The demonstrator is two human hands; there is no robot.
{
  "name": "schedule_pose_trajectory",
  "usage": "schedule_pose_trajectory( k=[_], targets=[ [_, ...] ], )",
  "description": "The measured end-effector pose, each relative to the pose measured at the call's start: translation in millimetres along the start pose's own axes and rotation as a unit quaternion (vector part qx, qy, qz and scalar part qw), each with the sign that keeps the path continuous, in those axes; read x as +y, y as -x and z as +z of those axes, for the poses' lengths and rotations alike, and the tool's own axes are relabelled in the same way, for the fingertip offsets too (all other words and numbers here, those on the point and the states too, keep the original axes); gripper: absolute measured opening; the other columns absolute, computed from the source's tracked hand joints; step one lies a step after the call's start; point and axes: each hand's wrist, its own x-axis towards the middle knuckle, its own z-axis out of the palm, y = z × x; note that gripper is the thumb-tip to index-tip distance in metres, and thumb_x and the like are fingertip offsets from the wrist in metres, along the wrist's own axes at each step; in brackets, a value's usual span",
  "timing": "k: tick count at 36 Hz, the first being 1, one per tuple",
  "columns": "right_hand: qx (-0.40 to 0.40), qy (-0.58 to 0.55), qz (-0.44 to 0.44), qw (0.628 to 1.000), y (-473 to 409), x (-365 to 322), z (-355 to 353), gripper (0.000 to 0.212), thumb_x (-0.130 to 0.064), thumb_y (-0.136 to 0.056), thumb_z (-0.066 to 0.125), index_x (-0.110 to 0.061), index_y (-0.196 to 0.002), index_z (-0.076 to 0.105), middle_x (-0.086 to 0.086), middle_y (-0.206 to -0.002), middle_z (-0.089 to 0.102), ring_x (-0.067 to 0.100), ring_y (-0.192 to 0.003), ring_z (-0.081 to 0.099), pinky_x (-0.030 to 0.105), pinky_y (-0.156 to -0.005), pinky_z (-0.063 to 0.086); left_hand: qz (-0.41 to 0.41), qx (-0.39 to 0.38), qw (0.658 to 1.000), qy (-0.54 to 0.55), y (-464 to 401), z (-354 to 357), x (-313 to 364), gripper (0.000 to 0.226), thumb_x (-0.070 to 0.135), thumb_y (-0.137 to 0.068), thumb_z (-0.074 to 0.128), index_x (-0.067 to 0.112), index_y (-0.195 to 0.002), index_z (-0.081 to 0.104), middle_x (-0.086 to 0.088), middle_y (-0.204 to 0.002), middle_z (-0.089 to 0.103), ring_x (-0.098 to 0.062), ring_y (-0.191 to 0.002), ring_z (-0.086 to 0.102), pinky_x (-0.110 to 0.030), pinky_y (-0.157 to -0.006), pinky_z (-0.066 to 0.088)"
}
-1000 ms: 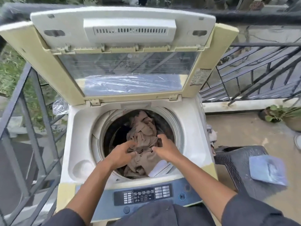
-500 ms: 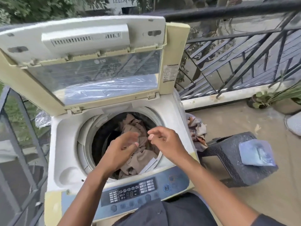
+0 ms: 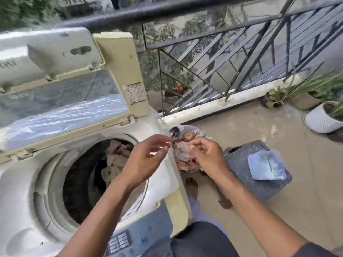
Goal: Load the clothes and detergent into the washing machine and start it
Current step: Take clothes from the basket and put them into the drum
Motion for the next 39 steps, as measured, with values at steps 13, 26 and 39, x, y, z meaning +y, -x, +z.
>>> schedule_pose_trajectory(
  k=[13,26,39],
  targets=[
    [-0.049,0.107,0.145,0.982,-135.1,145.7,-42.7,0.017,-0.009,-0.088,0.062,-0.014,-0.098,0.075,-0.006,-0.085,0.074,0.018,-0.083,0.072,0.035,-0.078,0.06,-0.065,-0.084,0.992,-0.073,-149.8,122.7,-23.4,0.021,0.015,-0.098,0.064,0.022,-0.116,0.074,0.008,-0.109,0.077,-0.006,-0.099,0.072,-0.025,-0.087,0.057],
    [-0.115,0.258,0.242,0.928,-236.9,314.6,-12.7,0.048,-0.023,-0.085,0.071,-0.016,-0.13,0.056,0.018,-0.124,0.063,0.04,-0.113,0.061,0.041,-0.085,0.051,-0.284,-0.134,0.945,-0.085,-222.4,227.0,-147.4,0.004,0.032,-0.087,0.065,0.032,-0.089,0.068,0.008,-0.083,0.069,-0.015,-0.08,0.065,-0.032,-0.076,0.052],
    [-0.117,0.282,0.29,0.907,-274.0,365.3,24.3,0.096,-0.031,-0.089,0.077,-0.031,-0.158,0.011,0.025,-0.143,0.041,0.047,-0.121,0.055,0.048,-0.093,0.051,-0.395,-0.095,0.914,-0.009,-242.4,241.3,-201.3,0.008,0.017,-0.097,0.064,0.022,-0.096,0.07,0.002,-0.089,0.072,-0.012,-0.075,0.06,-0.026,-0.067,0.046]
  ],
)
